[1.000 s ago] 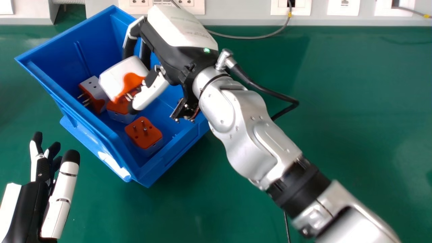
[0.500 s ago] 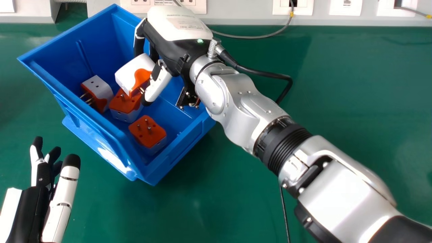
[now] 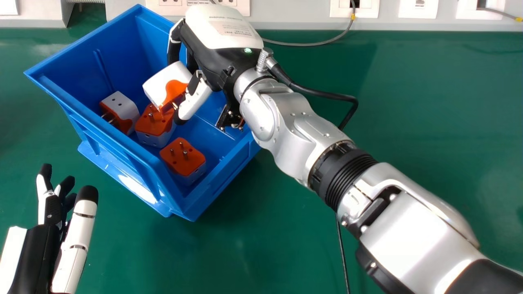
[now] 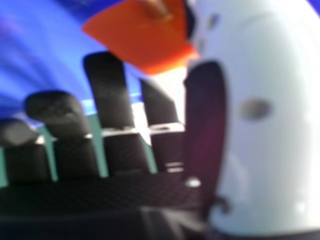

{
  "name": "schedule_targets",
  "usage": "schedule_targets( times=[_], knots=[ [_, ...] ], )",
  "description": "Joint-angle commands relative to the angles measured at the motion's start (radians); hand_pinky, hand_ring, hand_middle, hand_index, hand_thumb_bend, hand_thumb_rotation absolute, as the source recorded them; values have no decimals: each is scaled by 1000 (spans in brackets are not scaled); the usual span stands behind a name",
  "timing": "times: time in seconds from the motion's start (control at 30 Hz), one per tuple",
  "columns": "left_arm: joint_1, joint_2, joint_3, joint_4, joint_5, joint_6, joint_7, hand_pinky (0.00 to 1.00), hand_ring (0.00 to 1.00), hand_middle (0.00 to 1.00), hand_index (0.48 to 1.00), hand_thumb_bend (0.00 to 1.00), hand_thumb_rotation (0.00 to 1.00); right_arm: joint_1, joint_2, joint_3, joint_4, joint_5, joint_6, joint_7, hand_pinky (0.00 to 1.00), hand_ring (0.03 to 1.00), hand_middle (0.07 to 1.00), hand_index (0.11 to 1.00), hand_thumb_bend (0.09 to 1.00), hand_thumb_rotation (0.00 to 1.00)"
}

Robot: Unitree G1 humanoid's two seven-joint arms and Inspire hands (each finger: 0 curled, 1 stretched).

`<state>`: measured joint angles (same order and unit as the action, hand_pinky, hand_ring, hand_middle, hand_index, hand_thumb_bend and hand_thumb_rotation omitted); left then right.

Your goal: Pick all objects and put in blue box

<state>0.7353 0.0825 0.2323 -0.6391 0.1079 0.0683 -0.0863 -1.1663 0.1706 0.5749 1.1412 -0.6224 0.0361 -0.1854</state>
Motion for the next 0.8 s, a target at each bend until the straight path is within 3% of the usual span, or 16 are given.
schedule_targets(
  times=[0.0,0.03,0.07,0.2,0.23,0.43,0.77],
  knots=[
    [-3,-3,-3,-28,8,-4,9,902,959,979,994,421,980,-23,114,12,-1,-5,11,9,173,234,298,480,508,142],
    [-7,-3,-4,-25,9,-3,10,901,959,979,993,422,979,-22,111,16,-5,-6,13,15,240,307,370,516,546,211],
    [-9,-2,-4,-22,11,-4,10,901,959,979,993,422,979,-20,110,19,-8,-8,13,16,240,307,370,516,546,211],
    [-22,-1,-5,-15,16,0,11,898,956,978,991,430,973,-12,105,24,-18,-8,11,14,519,643,693,716,671,415],
    [-24,-1,-5,-14,16,1,11,898,956,978,990,431,972,-9,105,25,-20,-9,10,13,546,676,726,737,684,435],
    [-40,0,-7,-11,15,12,11,898,954,977,990,433,969,20,95,20,-45,4,-5,5,635,793,844,817,720,489],
    [-50,4,-12,-6,20,18,12,904,958,978,992,433,971,96,55,9,-251,30,60,32,744,886,933,895,724,432]
  ],
)
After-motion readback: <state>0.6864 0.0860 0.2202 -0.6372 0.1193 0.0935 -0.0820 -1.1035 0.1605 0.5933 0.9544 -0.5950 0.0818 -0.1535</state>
